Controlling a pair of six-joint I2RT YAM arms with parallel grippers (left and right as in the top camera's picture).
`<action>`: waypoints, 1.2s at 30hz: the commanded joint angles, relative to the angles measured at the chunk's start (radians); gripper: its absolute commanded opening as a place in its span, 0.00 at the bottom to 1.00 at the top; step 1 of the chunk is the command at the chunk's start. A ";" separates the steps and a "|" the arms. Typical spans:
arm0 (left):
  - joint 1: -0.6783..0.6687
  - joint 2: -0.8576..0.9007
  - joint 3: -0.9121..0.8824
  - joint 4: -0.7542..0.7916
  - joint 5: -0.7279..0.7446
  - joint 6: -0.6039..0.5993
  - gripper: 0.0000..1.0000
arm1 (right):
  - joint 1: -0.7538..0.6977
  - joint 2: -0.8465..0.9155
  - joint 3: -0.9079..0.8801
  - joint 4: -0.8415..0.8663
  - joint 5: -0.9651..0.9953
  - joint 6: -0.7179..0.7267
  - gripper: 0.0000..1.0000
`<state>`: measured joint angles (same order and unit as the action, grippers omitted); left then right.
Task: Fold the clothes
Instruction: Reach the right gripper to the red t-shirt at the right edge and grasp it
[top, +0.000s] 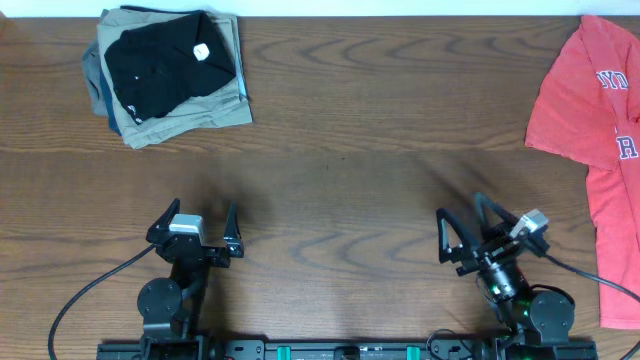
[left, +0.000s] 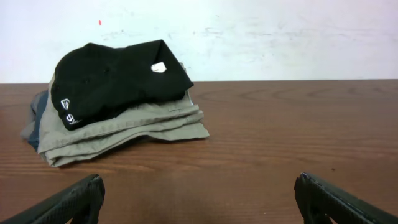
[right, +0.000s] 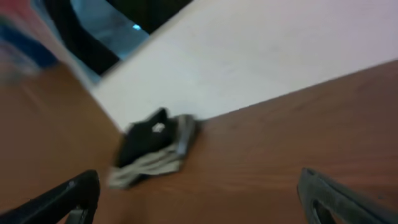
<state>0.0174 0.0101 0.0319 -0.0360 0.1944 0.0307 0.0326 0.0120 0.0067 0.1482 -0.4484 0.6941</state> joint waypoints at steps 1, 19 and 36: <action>-0.003 -0.006 -0.028 -0.014 -0.005 0.014 0.98 | 0.007 -0.007 -0.001 0.066 -0.073 0.162 0.99; -0.003 -0.006 -0.028 -0.014 -0.005 0.014 0.98 | 0.007 0.417 0.449 -0.084 0.154 -0.343 0.99; -0.003 -0.006 -0.028 -0.014 -0.005 0.014 0.98 | -0.201 1.686 1.662 -1.207 0.582 -0.625 0.99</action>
<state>0.0174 0.0105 0.0319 -0.0364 0.1867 0.0315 -0.1337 1.5791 1.5261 -0.9943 0.0845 0.1268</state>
